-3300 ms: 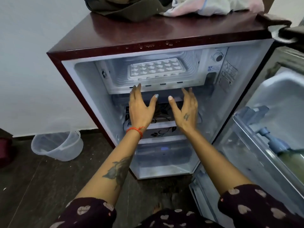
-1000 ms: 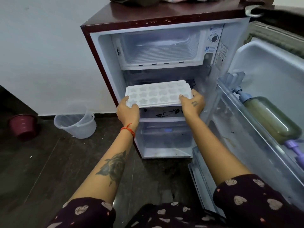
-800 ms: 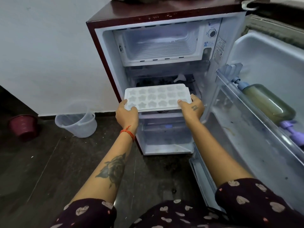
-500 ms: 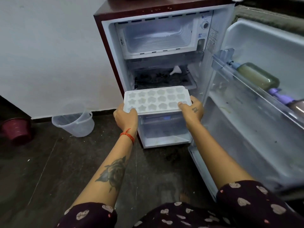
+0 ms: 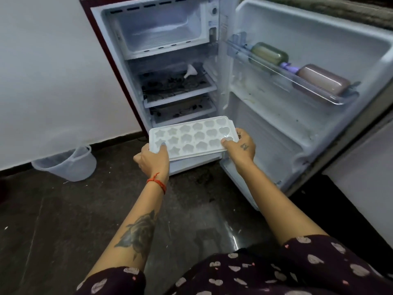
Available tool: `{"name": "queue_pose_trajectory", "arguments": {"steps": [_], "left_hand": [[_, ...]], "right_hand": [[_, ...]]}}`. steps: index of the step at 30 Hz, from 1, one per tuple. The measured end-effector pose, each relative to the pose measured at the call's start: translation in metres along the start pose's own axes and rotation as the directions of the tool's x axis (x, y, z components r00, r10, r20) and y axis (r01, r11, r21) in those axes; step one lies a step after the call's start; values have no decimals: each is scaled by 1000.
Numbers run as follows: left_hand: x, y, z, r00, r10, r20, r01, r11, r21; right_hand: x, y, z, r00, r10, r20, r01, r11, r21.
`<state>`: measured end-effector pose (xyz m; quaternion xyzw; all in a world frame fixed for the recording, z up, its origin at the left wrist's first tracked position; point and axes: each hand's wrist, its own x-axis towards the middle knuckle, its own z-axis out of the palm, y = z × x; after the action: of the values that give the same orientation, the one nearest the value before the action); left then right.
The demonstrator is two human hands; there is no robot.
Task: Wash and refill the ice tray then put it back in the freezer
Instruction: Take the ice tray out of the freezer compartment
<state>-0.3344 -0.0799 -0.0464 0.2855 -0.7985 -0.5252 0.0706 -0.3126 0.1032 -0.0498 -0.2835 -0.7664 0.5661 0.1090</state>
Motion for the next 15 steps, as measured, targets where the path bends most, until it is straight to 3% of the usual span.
{"name": "queue_pose_trajectory", "arguments": {"steps": [7, 15], "left_hand": [[-51, -15, 15, 999, 1, 43, -4, 998, 68], [-110, -25, 42, 975, 103, 198, -136, 978, 158]], "right_hand": [[-32, 40, -59, 995, 95, 6, -95, 995, 26], [-68, 84, -131, 967, 231, -106, -226, 972, 55]]}}
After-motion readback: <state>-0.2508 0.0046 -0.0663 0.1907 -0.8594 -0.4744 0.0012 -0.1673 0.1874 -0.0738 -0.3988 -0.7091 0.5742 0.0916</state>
